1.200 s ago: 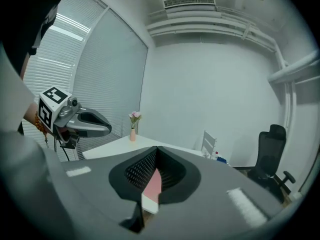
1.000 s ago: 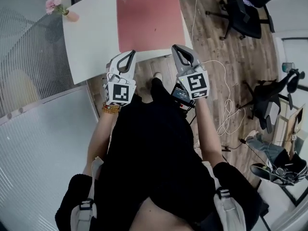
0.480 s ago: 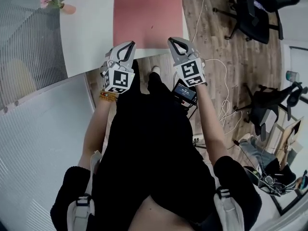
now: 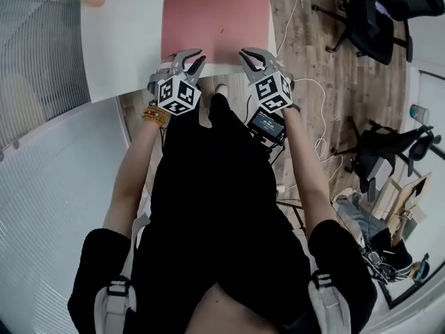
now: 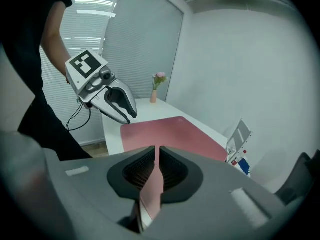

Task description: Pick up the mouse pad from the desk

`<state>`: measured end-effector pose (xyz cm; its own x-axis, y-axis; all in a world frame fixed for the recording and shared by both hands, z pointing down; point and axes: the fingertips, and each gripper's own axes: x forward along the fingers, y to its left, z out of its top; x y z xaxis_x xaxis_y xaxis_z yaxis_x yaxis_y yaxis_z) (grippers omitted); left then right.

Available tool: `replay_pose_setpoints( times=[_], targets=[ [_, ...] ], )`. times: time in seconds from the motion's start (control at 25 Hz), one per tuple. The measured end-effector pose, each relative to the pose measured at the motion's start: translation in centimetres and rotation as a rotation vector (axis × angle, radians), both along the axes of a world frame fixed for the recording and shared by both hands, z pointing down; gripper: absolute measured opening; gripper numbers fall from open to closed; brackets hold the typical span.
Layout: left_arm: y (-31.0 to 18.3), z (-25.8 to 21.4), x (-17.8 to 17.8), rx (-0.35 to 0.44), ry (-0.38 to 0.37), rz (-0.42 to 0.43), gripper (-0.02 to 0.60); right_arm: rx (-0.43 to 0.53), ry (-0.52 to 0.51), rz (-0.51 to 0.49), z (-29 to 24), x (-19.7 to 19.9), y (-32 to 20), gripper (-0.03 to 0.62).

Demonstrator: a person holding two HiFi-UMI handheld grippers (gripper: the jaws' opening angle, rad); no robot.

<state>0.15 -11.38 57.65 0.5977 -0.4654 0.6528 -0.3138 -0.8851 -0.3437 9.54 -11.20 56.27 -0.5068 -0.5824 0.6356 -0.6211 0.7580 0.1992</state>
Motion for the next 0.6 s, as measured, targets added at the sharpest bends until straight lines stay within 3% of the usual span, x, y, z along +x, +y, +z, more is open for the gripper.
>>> replay_pose_setpoints(
  times=[0.2,0.6],
  targets=[
    [1.7,5.1,0.2,-0.082,-0.146,0.159,0.091,-0.087,0.063,-0.100,4.1,-2.1,0.6,0.066],
    [1.3,10.0,1.2,-0.209,-0.205,0.222,0.098,-0.222,0.154,-0.232,9.8,-4.4,1.2,0.103]
  ],
)
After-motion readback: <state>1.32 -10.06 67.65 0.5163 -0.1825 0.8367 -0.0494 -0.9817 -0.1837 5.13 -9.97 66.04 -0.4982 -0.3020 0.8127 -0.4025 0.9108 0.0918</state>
